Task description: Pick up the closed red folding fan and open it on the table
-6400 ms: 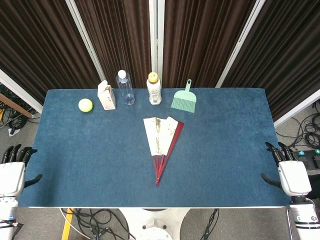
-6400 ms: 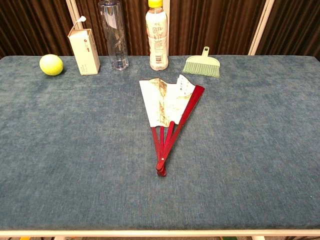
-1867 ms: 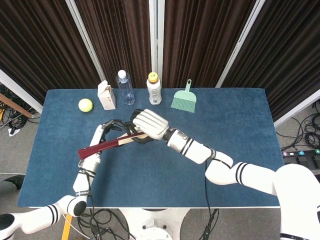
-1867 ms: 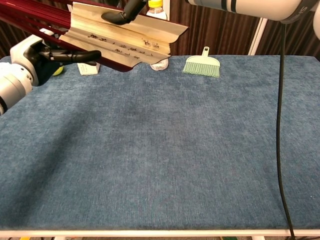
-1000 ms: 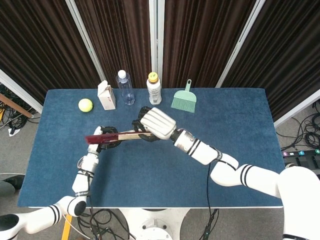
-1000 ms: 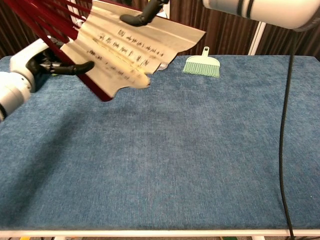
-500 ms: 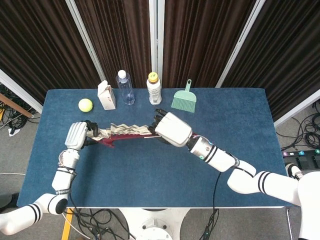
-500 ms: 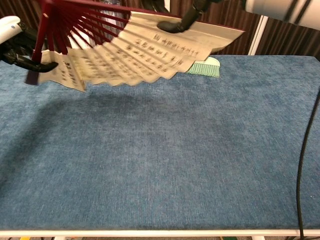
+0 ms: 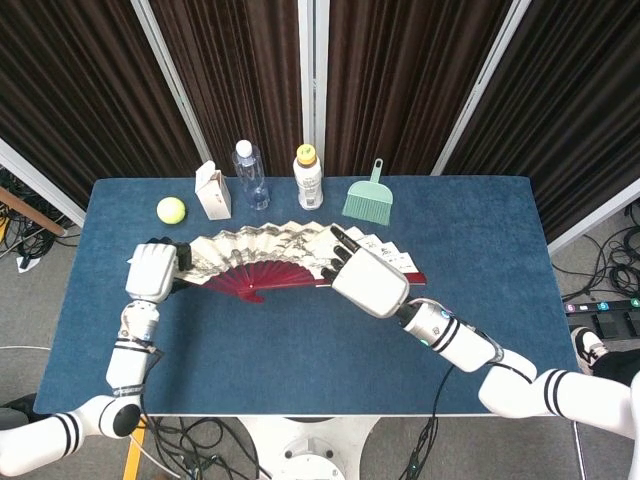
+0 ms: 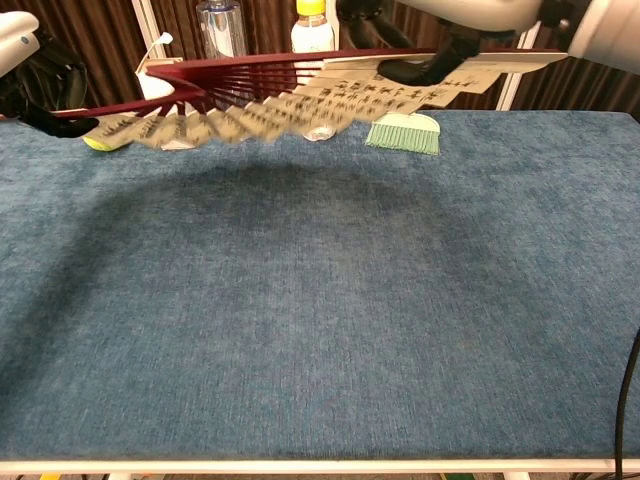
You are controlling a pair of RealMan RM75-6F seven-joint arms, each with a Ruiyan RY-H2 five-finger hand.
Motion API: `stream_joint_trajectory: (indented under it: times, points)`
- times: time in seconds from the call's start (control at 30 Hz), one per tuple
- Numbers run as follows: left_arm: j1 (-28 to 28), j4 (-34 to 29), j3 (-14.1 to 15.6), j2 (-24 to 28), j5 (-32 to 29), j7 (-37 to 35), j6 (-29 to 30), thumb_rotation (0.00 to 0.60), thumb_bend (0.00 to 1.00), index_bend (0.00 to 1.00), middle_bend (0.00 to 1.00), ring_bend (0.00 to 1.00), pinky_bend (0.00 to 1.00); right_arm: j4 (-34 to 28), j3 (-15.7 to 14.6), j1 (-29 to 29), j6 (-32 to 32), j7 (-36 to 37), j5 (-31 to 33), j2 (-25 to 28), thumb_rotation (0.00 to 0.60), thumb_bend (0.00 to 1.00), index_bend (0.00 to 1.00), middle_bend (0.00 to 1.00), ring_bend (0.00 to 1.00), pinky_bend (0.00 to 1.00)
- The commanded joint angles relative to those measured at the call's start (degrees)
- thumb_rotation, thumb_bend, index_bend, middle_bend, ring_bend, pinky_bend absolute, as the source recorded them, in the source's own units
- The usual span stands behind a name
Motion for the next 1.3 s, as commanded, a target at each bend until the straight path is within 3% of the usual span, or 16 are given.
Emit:
stream_joint_trajectory:
  times: [0.03, 0.17, 0.33, 0.4, 0.47, 0.53, 0.6, 0.63, 0.7, 0.73, 0.97, 1.13, 1.3]
  points:
    - [-0.7, -1.5, 0.2, -1.6, -1.7, 7.3, 2.0, 0.6, 0.37, 0.66, 0.66, 0.52, 0.52, -1.2, -0.5, -1.7, 1.0, -3.2, -0.8, 0.4, 0.6, 1.0, 0.75, 0.66, 0.42, 0.14]
    - [-1.3, -2.4, 0.1, -3.7, -3.9, 13.9, 3.4, 0.6, 0.37, 0.65, 0.66, 0.52, 0.52, -1.8, -0.8, -2.8, 1.4, -6.1, -1.5, 0.6, 0.6, 1.0, 0.75, 0.67, 0.42, 0.12]
    - [-1.8, -2.9, 0.4, -5.1, -4.8, 16.5, 3.5, 0.6, 0.37, 0.63, 0.65, 0.52, 0.52, -1.5, -1.4, -4.0, 0.8, -8.5, -1.6, 0.0, 0.6, 1.0, 0.74, 0.67, 0.41, 0.09]
    - [-2.2, -2.5, 0.4, -5.8, -5.2, 16.8, 2.9, 0.6, 0.36, 0.58, 0.63, 0.51, 0.52, -0.8, -1.6, -4.7, 0.4, -9.5, -0.8, -0.7, 0.6, 1.0, 0.68, 0.65, 0.38, 0.06]
    - [-2.6, -1.4, 0.4, -6.6, -5.8, 17.2, 2.3, 0.6, 0.33, 0.52, 0.6, 0.5, 0.52, -0.1, -1.4, -5.4, -0.1, -10.8, 0.7, -1.7, 0.6, 0.96, 0.56, 0.58, 0.31, 0.03]
    - [-2.9, -0.5, 0.2, -7.3, -6.6, 17.2, 1.7, 0.6, 0.27, 0.44, 0.53, 0.45, 0.49, 0.0, -1.2, -6.3, -0.5, -11.9, 2.7, -2.7, 0.6, 0.77, 0.33, 0.44, 0.19, 0.0]
    - [-3.2, 0.5, 0.0, -7.9, -7.7, 17.2, 0.9, 0.6, 0.18, 0.33, 0.42, 0.33, 0.42, -0.3, -1.0, -7.2, -1.0, -13.4, 5.1, -3.7, 0.6, 0.41, 0.08, 0.24, 0.06, 0.0]
    - [-3.3, 1.0, -0.1, -8.2, -8.0, 17.3, 0.6, 0.6, 0.14, 0.27, 0.35, 0.26, 0.38, -0.7, -0.8, -7.6, -1.2, -13.9, 6.3, -4.2, 0.6, 0.24, 0.02, 0.15, 0.02, 0.0]
    - [-3.4, 1.9, -0.1, -8.7, -8.1, 17.1, 0.6, 0.6, 0.06, 0.18, 0.22, 0.14, 0.3, -1.0, -0.7, -8.4, -1.3, -14.5, 7.8, -4.9, 0.6, 0.05, 0.0, 0.04, 0.0, 0.0]
    - [-3.5, 2.4, 0.0, -9.0, -8.1, 16.8, 0.6, 0.6, 0.04, 0.16, 0.18, 0.11, 0.28, -1.1, -0.8, -8.7, -1.4, -14.7, 8.5, -5.3, 0.6, 0.02, 0.0, 0.02, 0.0, 0.0]
    - [-3.4, 2.9, 0.8, -9.6, -7.6, 14.7, -0.5, 0.6, 0.0, 0.06, 0.01, 0.0, 0.18, -0.8, -1.7, -11.2, -1.4, -14.6, 11.7, -7.7, 0.6, 0.0, 0.0, 0.0, 0.0, 0.0]
    - [-2.6, -0.4, 1.6, -7.2, -6.6, 14.5, -0.3, 0.6, 0.0, 0.03, 0.0, 0.0, 0.14, -3.5, -2.4, -12.7, -2.6, -15.0, 14.8, -5.8, 0.6, 0.0, 0.0, 0.0, 0.0, 0.0]
    - [-2.2, -7.1, 3.8, -1.3, -8.0, 17.2, -3.7, 0.6, 0.0, 0.03, 0.0, 0.0, 0.11, -7.3, -2.4, -13.4, -5.8, -13.2, 20.1, -1.7, 0.6, 0.0, 0.0, 0.0, 0.0, 0.0]
